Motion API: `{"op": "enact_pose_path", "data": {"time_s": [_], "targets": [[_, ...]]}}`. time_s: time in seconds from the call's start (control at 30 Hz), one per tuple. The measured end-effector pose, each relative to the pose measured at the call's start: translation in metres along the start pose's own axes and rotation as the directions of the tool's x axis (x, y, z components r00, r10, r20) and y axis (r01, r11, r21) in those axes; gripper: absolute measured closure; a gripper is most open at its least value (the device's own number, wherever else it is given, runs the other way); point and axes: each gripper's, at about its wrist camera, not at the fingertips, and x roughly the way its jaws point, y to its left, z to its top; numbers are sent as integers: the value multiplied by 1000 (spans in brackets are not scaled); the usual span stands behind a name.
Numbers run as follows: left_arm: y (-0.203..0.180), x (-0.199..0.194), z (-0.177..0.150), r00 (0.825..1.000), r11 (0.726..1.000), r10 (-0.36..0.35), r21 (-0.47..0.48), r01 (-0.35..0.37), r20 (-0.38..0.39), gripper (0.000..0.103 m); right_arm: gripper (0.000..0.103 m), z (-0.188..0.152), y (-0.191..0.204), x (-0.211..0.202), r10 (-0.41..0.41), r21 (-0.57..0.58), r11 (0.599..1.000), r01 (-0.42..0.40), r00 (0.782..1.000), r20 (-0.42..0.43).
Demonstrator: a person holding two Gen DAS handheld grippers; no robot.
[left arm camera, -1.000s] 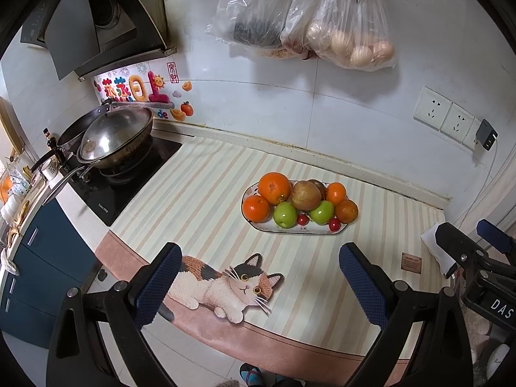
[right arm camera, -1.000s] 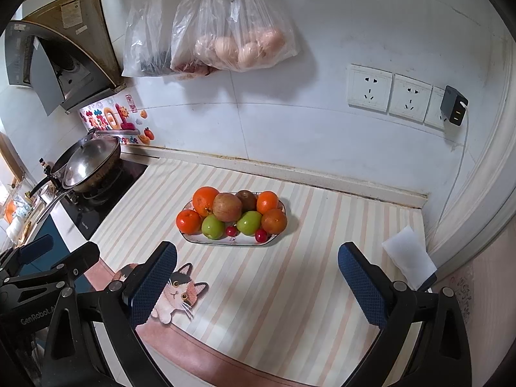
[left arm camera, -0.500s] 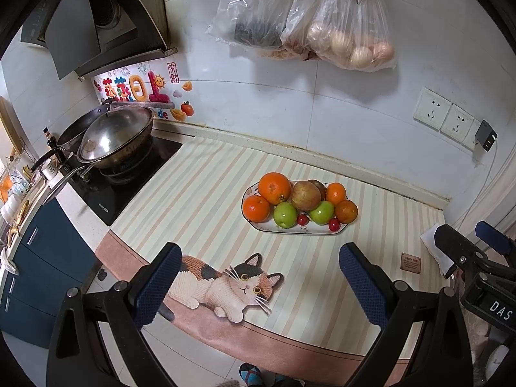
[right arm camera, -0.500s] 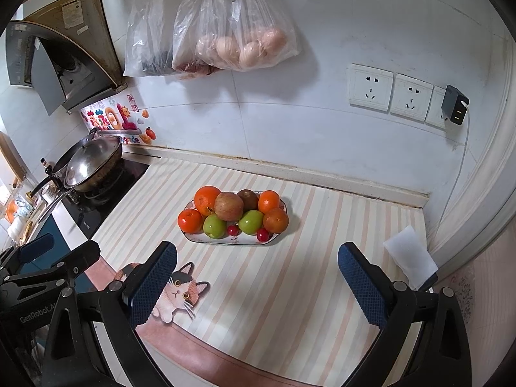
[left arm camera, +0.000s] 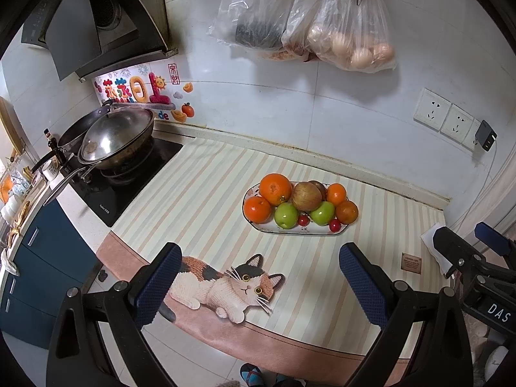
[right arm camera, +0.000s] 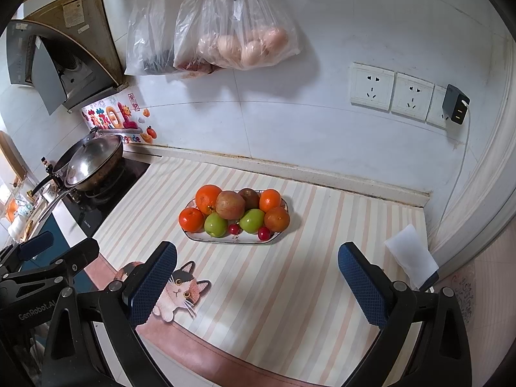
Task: Organize fruits
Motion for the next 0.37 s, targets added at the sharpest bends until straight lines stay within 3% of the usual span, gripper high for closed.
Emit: {"op": "enact_pose_path", "data": {"time_s": [0.37], "targets": [[0, -2, 0, 1000, 1000, 5, 0, -5, 8, 3, 1, 0, 2, 3, 1, -5, 1000, -1, 1000, -10]]}}
